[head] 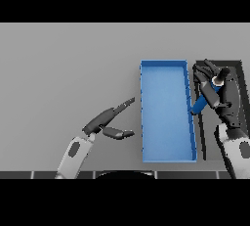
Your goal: Pick up the blue pipe and place it into the blue bin.
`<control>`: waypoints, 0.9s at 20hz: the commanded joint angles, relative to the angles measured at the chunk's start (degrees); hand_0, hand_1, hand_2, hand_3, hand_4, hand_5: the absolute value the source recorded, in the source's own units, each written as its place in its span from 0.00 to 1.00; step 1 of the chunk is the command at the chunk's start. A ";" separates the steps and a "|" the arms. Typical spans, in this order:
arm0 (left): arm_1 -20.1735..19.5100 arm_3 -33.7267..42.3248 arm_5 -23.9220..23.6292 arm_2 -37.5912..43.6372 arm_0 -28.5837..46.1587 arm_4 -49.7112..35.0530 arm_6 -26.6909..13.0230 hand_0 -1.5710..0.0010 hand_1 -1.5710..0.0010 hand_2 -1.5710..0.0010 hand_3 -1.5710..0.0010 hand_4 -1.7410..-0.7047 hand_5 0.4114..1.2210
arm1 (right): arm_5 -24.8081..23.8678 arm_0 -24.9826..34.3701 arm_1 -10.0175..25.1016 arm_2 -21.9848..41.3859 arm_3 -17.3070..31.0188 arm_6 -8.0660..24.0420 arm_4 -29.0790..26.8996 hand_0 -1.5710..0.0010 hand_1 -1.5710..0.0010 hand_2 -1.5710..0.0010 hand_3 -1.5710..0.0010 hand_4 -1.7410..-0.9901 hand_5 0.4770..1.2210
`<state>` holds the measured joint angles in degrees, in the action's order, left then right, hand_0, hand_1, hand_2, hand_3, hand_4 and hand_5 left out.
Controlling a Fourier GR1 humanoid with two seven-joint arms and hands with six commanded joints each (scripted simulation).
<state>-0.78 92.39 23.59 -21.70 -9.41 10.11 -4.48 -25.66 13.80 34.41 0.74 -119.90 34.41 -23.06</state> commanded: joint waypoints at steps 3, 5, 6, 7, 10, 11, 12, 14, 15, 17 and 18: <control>-0.09 1.08 0.05 -0.54 1.14 -0.39 -0.23 1.00 1.00 1.00 1.00 0.83 0.02 | -4.60 -8.40 -0.98 2.41 -0.57 0.52 0.31 0.00 0.00 0.00 0.00 0.00 1.00; -0.09 0.48 -0.30 -0.74 1.01 0.09 -0.64 1.00 1.00 1.00 1.00 0.83 0.02 | -7.63 -13.50 -1.15 4.44 -0.81 0.53 1.21 0.00 0.00 0.00 0.00 0.00 1.00; -0.18 0.99 -0.30 -0.76 1.24 -0.18 -0.66 1.00 1.00 1.00 1.00 0.83 0.02 | -9.92 -15.30 -0.84 6.10 -0.90 0.53 1.60 0.00 0.00 0.00 0.00 0.00 1.00; -0.03 0.82 -0.33 -0.62 0.68 -0.37 -1.55 1.00 1.00 1.00 1.00 0.83 0.02 | -12.88 -16.54 1.07 8.32 -0.71 0.53 1.36 0.00 0.00 0.00 0.00 0.00 1.00; -0.33 0.82 -0.06 -0.78 0.86 -0.59 -1.04 1.00 1.00 1.00 1.00 0.82 0.01 | -18.90 -18.53 3.61 13.75 -0.28 0.53 1.30 0.00 0.00 0.00 0.20 0.00 1.00; -0.24 1.24 -0.08 -0.79 0.78 -0.79 -1.49 1.00 1.00 1.00 1.00 0.83 0.01 | -21.16 -19.41 5.62 16.33 0.01 0.52 0.67 0.00 0.00 0.00 0.28 0.00 1.00; -0.28 1.88 -0.09 -1.34 1.51 -0.59 -0.90 1.00 1.00 1.00 1.00 0.83 0.01 | -23.88 -19.06 8.26 18.64 0.18 0.52 -0.37 0.00 0.00 0.00 0.35 0.00 1.00; -0.43 1.73 -0.28 -0.90 0.71 -0.43 -1.57 1.00 1.00 1.00 1.00 0.83 0.01 | -29.00 -17.04 11.33 23.75 2.04 0.52 -4.16 0.00 0.01 0.00 0.46 0.00 1.00; -0.53 1.98 -0.39 -1.23 1.41 -0.17 -0.82 1.00 1.00 1.00 1.00 0.83 0.01 | -29.23 -17.05 11.77 24.37 2.74 -0.04 -4.20 0.07 0.15 0.15 0.50 0.08 1.00; -0.54 1.59 -0.35 -1.27 1.42 -0.01 -0.78 1.00 1.00 1.00 1.00 0.83 0.01 | -29.28 -15.04 13.35 25.94 5.62 -0.05 -6.07 0.40 0.46 0.45 0.68 0.32 1.00; -0.63 1.88 -0.09 -1.29 1.49 -0.25 -1.16 1.00 1.00 1.00 1.00 0.83 0.02 | -29.22 -15.15 14.12 26.63 5.42 -0.20 -6.87 0.52 0.56 0.56 0.74 0.44 1.00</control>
<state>-1.41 94.26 23.49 -22.99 -7.92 9.85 -5.60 -54.74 -1.28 48.56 27.32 -114.53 33.37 -29.72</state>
